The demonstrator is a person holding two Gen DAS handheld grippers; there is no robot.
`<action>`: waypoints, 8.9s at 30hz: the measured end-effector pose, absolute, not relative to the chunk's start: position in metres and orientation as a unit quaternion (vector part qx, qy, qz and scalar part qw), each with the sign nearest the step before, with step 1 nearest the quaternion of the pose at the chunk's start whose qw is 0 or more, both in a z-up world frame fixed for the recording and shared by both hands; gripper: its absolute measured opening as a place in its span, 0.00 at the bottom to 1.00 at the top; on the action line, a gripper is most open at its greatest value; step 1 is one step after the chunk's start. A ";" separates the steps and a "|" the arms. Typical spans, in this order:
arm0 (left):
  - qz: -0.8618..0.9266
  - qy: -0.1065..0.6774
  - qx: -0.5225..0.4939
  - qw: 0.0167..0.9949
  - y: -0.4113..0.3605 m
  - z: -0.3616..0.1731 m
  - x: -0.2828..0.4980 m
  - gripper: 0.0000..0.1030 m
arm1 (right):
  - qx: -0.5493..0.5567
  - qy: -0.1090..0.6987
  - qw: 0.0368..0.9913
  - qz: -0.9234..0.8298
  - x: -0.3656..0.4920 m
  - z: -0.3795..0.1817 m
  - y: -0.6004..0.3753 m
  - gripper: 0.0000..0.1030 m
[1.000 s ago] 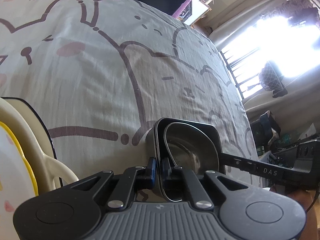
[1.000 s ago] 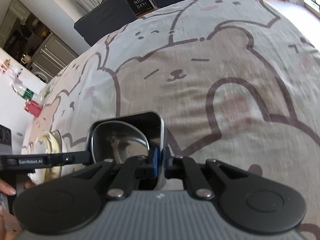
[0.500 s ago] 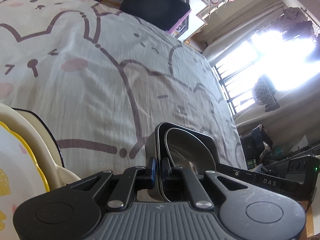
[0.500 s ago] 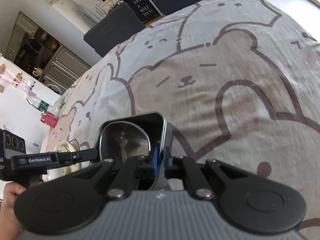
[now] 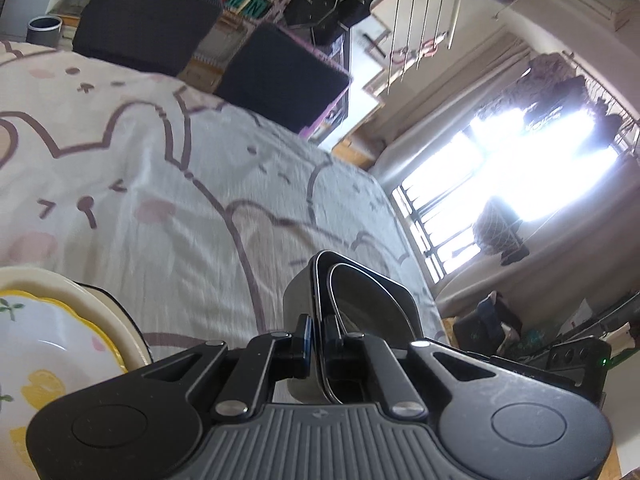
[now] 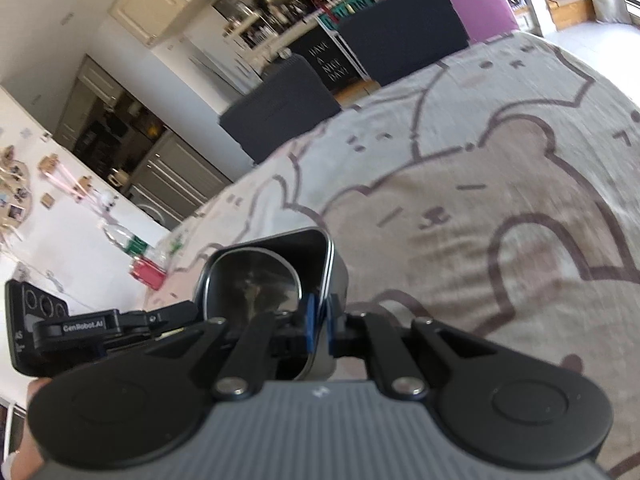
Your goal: Organize plates and bowls
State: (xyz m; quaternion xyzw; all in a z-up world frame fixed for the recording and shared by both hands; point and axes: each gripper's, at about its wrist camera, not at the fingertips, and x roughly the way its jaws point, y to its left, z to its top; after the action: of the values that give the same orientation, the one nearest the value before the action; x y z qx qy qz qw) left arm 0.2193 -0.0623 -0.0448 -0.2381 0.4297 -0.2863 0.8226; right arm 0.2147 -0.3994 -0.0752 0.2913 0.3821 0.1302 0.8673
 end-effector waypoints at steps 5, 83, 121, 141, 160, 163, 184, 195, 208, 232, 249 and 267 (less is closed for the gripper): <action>-0.282 0.412 -0.248 0.830 -0.041 -0.035 0.211 0.06 | 0.298 0.358 0.872 0.151 0.214 -0.064 -0.385 0.08; -0.155 0.426 -0.247 0.856 0.124 -0.057 0.162 0.06 | 0.197 0.452 0.841 0.223 0.244 -0.075 -0.188 0.10; -0.151 0.449 -0.243 0.847 0.126 -0.063 0.166 0.06 | 0.187 0.475 0.831 0.222 0.252 -0.084 -0.181 0.13; -0.135 0.446 -0.216 0.858 0.127 -0.047 0.146 0.22 | 0.173 0.461 0.845 0.208 0.240 -0.070 -0.183 0.40; -0.099 0.389 -0.118 0.908 0.114 -0.009 0.097 0.97 | 0.113 0.363 0.913 0.149 0.185 -0.037 -0.178 1.00; -0.091 0.368 -0.096 0.920 0.109 -0.001 0.086 1.00 | 0.113 0.352 0.919 0.137 0.173 -0.034 -0.174 1.00; -0.058 0.286 -0.041 0.955 0.100 0.014 0.004 1.00 | 0.065 0.239 0.967 0.057 0.079 -0.039 -0.159 1.00; -0.058 0.270 0.009 0.961 0.082 0.004 -0.022 1.00 | 0.024 0.236 0.970 0.044 0.049 -0.048 -0.152 1.00; -0.044 0.279 0.050 0.958 0.075 -0.012 -0.027 1.00 | 0.009 0.235 0.971 0.035 0.039 -0.054 -0.151 1.00; -0.060 0.285 0.053 0.955 0.071 -0.014 -0.027 1.00 | 0.015 0.243 0.970 0.026 0.037 -0.056 -0.156 1.00; -0.058 0.288 0.051 0.955 0.072 -0.016 -0.025 1.00 | 0.014 0.244 0.969 0.029 0.038 -0.057 -0.157 1.00; -0.057 0.290 0.048 0.954 0.073 -0.019 -0.026 1.00 | 0.012 0.244 0.969 0.031 0.037 -0.057 -0.156 1.00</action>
State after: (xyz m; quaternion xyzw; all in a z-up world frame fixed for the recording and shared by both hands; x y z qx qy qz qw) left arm -0.0262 0.0730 -0.0188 0.0484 0.2899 -0.0569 0.9541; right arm 0.0375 -0.1559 -0.0570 0.0118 0.2438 0.0306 0.9693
